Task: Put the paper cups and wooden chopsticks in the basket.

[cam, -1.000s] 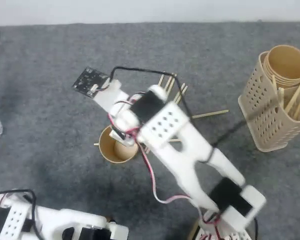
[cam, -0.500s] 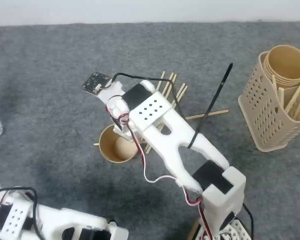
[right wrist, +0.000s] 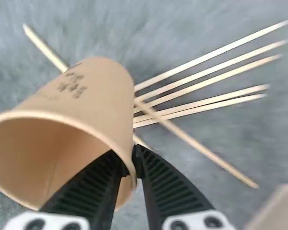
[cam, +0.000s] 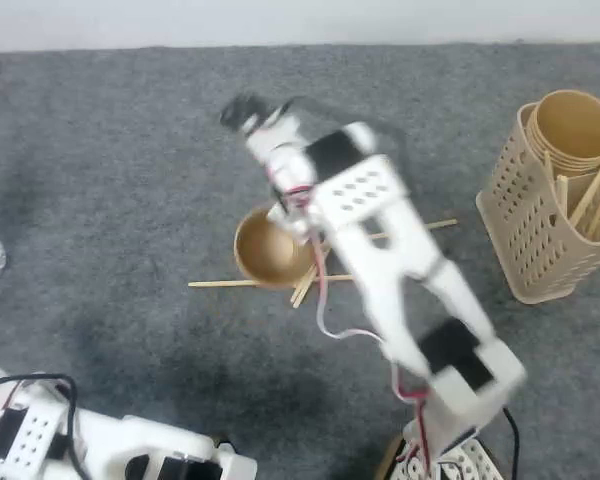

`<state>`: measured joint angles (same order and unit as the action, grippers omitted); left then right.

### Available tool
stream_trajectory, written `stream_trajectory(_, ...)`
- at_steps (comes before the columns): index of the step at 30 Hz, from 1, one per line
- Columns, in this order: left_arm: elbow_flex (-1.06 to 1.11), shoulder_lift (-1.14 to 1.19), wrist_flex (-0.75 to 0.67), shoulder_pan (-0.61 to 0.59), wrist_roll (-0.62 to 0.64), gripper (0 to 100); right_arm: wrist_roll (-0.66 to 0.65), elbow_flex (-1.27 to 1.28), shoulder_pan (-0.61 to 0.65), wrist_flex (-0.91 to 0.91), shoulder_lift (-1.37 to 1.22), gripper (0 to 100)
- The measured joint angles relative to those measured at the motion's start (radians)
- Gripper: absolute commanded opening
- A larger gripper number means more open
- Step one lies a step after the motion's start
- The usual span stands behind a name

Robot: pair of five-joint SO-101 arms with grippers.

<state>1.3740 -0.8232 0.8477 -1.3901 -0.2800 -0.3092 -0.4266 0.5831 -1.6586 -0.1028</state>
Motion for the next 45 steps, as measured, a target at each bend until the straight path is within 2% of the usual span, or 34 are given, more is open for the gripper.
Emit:
stream_trajectory(5, 0.000, 0.000, 0.000, 0.000, 0.000, 22, -0.008, -0.150, -0.157, -0.063, 0.272, 0.7)
stream_trajectory(9, 0.000, 0.000, 0.000, 0.000, 0.000, 22, -0.034, -0.196, -0.396, -0.052, 0.400, 0.7)
stream_trajectory(15, 0.000, 0.000, 0.000, 0.000, 0.000, 22, -0.034, -0.198, -0.830, -0.003, 0.422, 0.7)
stream_trajectory(19, 0.000, 0.000, 0.000, 0.000, 0.000, 22, -0.040, -0.198, -0.988, 0.017, 0.420, 0.7)
stream_trajectory(23, 0.000, 0.000, 0.000, 0.000, 0.000, 22, -0.040, -0.203, -1.042, 0.040, 0.362, 0.7)
stream_trajectory(36, 0.003, 0.000, 0.000, 0.000, 0.000, 22, -0.041, -0.311, -1.049, -0.002, 0.157, 1.6)
stream_trajectory(41, 0.003, 0.000, 0.000, 0.000, 0.000, 22, -0.041, -0.339, -1.049, -0.005, 0.124, 18.0)
stream_trajectory(45, 0.003, 0.000, 0.000, 0.000, 0.000, 22, -0.041, -0.339, -1.049, 0.009, 0.075, 17.3)
